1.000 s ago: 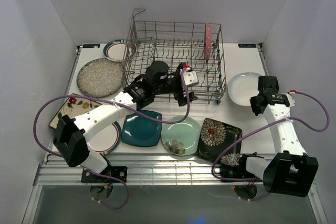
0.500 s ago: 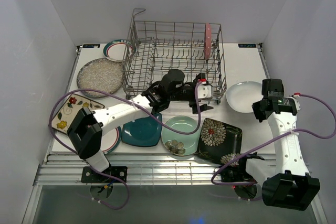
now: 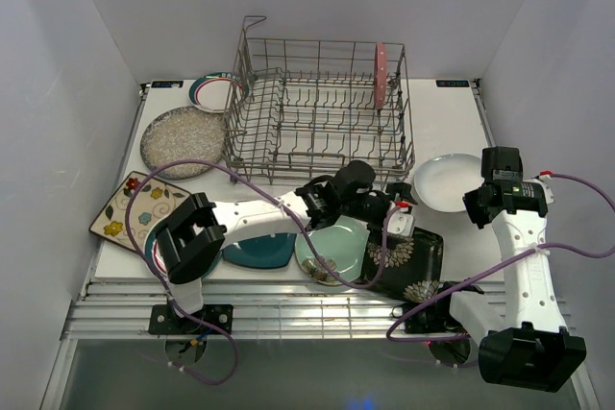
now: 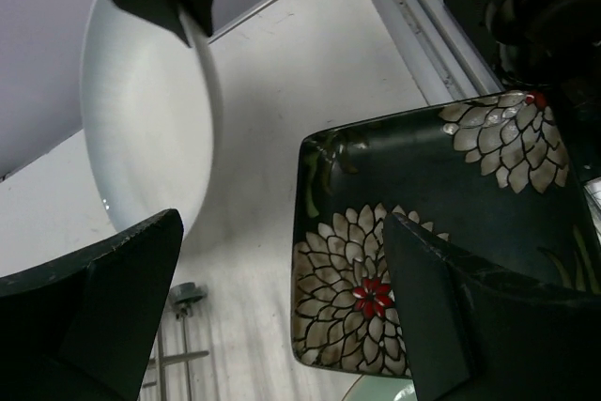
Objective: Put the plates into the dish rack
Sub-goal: Pick up the plate from the corner of the board, then insert the plate into the dish rack.
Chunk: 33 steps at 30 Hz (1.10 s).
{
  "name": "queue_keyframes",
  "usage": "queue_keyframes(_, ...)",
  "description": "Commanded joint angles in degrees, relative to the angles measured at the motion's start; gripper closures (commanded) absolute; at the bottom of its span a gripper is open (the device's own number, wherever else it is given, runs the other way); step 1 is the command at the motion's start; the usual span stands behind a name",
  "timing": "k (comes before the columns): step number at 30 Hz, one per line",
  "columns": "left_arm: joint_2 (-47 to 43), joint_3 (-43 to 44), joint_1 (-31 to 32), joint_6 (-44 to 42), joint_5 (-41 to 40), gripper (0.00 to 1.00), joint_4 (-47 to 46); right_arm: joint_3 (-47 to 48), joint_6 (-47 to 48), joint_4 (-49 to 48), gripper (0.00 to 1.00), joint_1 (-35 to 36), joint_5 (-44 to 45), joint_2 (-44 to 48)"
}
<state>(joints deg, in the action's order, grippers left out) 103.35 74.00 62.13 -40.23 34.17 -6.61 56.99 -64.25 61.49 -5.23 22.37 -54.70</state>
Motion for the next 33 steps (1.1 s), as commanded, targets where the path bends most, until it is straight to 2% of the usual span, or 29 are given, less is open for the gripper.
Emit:
queue_keyframes(1,1.0,3.3,0.6,-2.5,0.1,0.02,-0.2,5.6,-1.1,-8.0,0.92,0.0,1.5,2.6)
queue_keyframes(5,3.6,5.9,0.7,-3.6,2.6,0.02,0.0,5.3,-0.9,-8.0,0.92,0.0,1.1,3.5)
queue_keyframes(15,13.4,17.8,1.6,-0.9,-1.7,0.02,0.1,5.8,0.0,-6.7,0.92,0.0,1.4,6.2)
queue_keyframes(23,19.1,22.5,1.9,-0.2,-2.3,0.02,0.5,6.0,1.1,-6.5,0.92,0.0,1.1,6.8)
queue_keyframes(26,20.2,23.4,1.9,0.1,-2.5,0.07,0.5,5.9,1.1,-6.5,0.92,0.0,1.4,7.1)
queue_keyframes(27,20.6,23.5,1.9,0.0,-2.6,0.12,0.5,5.9,1.1,-6.4,0.92,0.0,1.5,7.2)
queue_keyframes(33,20.7,22.9,1.9,0.4,-2.6,0.30,0.5,6.0,1.7,-6.4,0.92,0.0,1.7,8.5)
